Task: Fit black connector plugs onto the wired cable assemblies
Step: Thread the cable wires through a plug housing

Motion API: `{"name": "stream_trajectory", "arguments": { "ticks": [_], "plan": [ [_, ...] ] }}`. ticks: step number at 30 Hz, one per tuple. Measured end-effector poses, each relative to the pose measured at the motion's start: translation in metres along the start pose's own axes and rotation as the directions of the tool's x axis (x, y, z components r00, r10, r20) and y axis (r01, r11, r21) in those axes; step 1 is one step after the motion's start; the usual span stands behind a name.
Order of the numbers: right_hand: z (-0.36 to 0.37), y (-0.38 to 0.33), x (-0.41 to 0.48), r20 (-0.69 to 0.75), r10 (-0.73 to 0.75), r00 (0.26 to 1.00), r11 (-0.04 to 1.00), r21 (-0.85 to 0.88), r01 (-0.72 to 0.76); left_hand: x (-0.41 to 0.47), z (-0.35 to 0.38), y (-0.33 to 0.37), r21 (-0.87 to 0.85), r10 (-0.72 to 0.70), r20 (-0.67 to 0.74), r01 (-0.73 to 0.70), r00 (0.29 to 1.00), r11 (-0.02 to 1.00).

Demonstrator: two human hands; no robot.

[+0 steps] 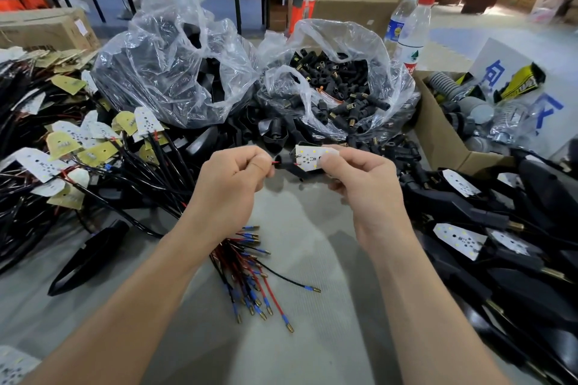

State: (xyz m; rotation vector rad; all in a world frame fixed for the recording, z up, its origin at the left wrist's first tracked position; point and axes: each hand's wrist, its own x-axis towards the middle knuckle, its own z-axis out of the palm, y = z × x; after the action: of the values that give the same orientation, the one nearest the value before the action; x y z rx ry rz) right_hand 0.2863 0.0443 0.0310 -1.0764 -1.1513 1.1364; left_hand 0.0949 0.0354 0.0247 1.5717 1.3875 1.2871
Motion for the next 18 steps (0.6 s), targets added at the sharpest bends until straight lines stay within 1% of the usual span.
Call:
{"name": "stream_trajectory", "arguments": {
  "ticks": [1, 3, 7, 10, 14, 18],
  "plan": [
    [0.001, 0.001, 0.0, -0.008, -0.013, 1.0, 1.0, -0.016, 0.013, -0.001, 0.002, -0.001, -0.002, 0.006, -0.023, -0.006, 1.0, 1.0],
    [0.004, 0.003, 0.0, -0.028, 0.008, 1.0, 1.0, -0.016, -0.008, -0.003, 0.004, -0.002, 0.001, 0.02, -0.049, -0.02, 0.999, 1.0],
    [0.006, 0.007, 0.003, -0.088, 0.076, 0.993, 0.997, 0.035, -0.073, -0.005, 0.005, -0.001, 0.005, 0.056, 0.014, -0.056, 0.998, 0.998],
    [0.004, 0.01, 0.004, -0.155, 0.039, 0.987, 0.999, -0.003, -0.04, -0.004, 0.008, -0.002, 0.056, 0.082, 0.05, -0.085, 0.995, 0.995],
    [0.006, 0.011, 0.002, -0.24, 0.004, 0.971, 0.999, -0.047, -0.016, -0.006, 0.015, -0.008, 0.085, 0.078, 0.021, -0.08, 0.997, 0.993],
    [0.008, 0.011, 0.001, -0.312, -0.042, 0.949, 0.992, -0.124, 0.003, -0.009, 0.017, -0.007, 0.069, 0.092, 0.011, -0.093, 0.996, 0.993]
  ]
}}
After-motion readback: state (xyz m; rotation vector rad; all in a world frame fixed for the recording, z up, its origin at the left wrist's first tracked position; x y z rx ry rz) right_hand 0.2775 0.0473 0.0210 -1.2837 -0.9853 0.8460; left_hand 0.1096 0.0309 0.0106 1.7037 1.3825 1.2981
